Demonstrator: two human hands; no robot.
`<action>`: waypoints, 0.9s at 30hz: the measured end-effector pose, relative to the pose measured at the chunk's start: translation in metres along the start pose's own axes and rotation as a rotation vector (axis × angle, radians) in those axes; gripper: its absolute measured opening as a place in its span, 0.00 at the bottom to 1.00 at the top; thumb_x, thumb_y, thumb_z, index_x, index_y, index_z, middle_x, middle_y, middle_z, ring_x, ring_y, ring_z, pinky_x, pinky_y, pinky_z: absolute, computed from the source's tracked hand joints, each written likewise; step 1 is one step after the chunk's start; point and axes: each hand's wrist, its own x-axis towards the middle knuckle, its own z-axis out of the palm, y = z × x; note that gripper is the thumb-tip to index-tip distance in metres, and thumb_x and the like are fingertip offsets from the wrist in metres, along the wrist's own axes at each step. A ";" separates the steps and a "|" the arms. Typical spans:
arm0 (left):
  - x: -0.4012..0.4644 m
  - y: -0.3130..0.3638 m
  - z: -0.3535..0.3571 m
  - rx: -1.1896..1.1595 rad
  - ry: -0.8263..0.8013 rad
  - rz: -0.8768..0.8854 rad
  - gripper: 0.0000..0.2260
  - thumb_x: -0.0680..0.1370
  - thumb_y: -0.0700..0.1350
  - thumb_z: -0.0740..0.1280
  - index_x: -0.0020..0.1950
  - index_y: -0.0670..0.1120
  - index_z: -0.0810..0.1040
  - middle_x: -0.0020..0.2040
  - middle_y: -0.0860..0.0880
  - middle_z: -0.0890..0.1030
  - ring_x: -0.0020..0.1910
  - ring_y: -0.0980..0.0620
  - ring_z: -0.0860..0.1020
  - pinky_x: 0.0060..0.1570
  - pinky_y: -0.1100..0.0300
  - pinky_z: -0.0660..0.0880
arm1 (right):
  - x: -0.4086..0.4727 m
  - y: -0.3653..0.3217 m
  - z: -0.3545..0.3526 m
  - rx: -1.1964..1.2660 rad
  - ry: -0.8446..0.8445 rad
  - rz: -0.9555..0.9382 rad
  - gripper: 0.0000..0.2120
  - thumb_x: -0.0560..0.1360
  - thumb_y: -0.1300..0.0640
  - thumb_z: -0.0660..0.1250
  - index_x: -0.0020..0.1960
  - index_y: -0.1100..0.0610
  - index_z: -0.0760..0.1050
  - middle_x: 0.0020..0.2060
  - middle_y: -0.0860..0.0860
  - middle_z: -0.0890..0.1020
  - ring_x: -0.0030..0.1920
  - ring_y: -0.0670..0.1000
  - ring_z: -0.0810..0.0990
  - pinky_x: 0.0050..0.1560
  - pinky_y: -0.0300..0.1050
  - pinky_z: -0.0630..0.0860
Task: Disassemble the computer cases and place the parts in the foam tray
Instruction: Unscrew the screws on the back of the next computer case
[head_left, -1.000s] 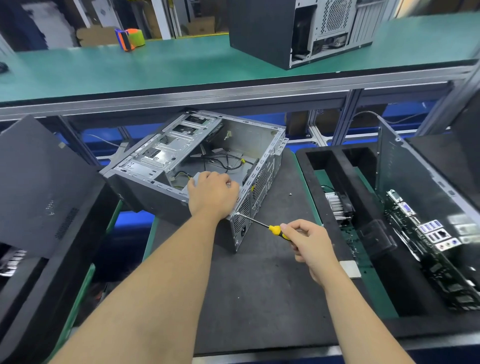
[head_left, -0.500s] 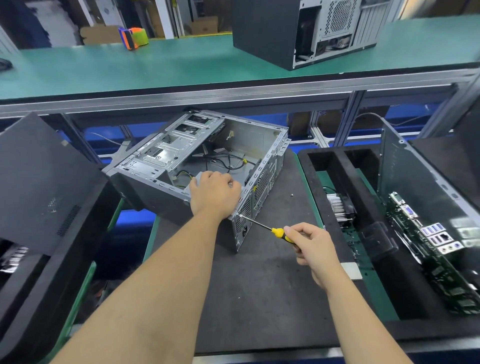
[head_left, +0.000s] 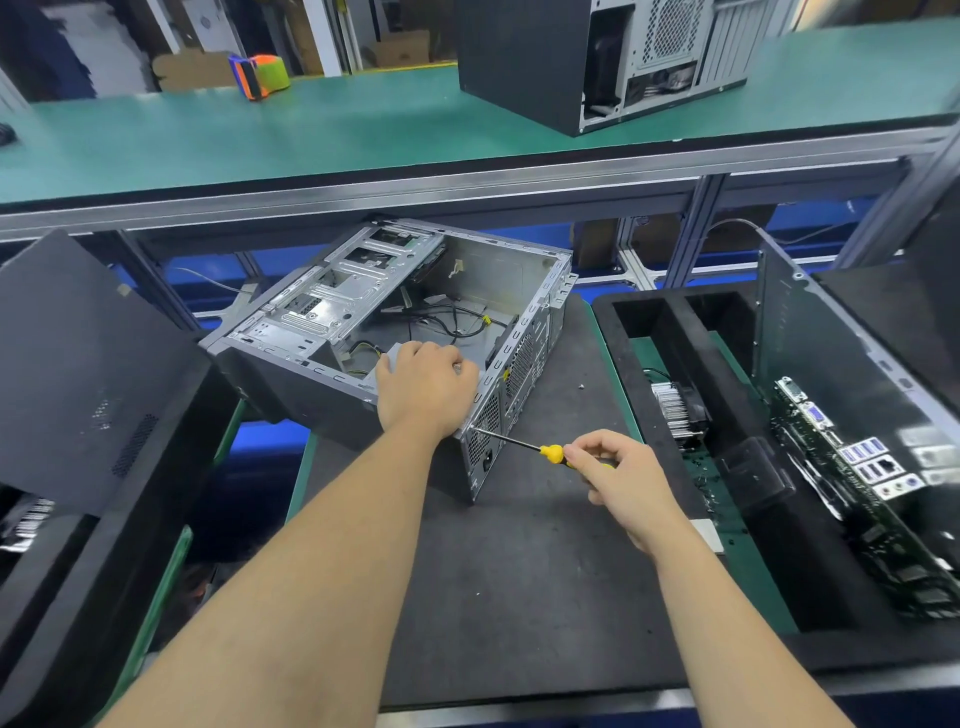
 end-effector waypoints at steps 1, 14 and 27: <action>0.000 0.000 0.000 -0.001 0.000 -0.001 0.13 0.80 0.51 0.54 0.43 0.52 0.76 0.50 0.51 0.77 0.63 0.48 0.69 0.73 0.44 0.59 | 0.001 0.001 -0.001 -0.044 0.013 -0.025 0.05 0.75 0.53 0.74 0.40 0.49 0.82 0.33 0.41 0.80 0.32 0.44 0.72 0.33 0.41 0.71; 0.000 0.000 0.000 0.019 0.010 0.007 0.15 0.80 0.50 0.54 0.46 0.52 0.80 0.49 0.52 0.77 0.62 0.48 0.70 0.70 0.46 0.61 | 0.006 0.007 0.001 0.008 -0.025 0.037 0.06 0.76 0.52 0.73 0.42 0.52 0.83 0.30 0.46 0.73 0.32 0.50 0.64 0.28 0.40 0.65; 0.001 -0.001 0.003 0.013 -0.007 0.006 0.13 0.80 0.50 0.54 0.44 0.52 0.76 0.52 0.51 0.78 0.64 0.47 0.69 0.72 0.44 0.59 | -0.004 -0.062 -0.019 -0.089 -0.360 0.454 0.25 0.80 0.39 0.61 0.41 0.57 0.83 0.27 0.48 0.61 0.27 0.48 0.51 0.26 0.35 0.51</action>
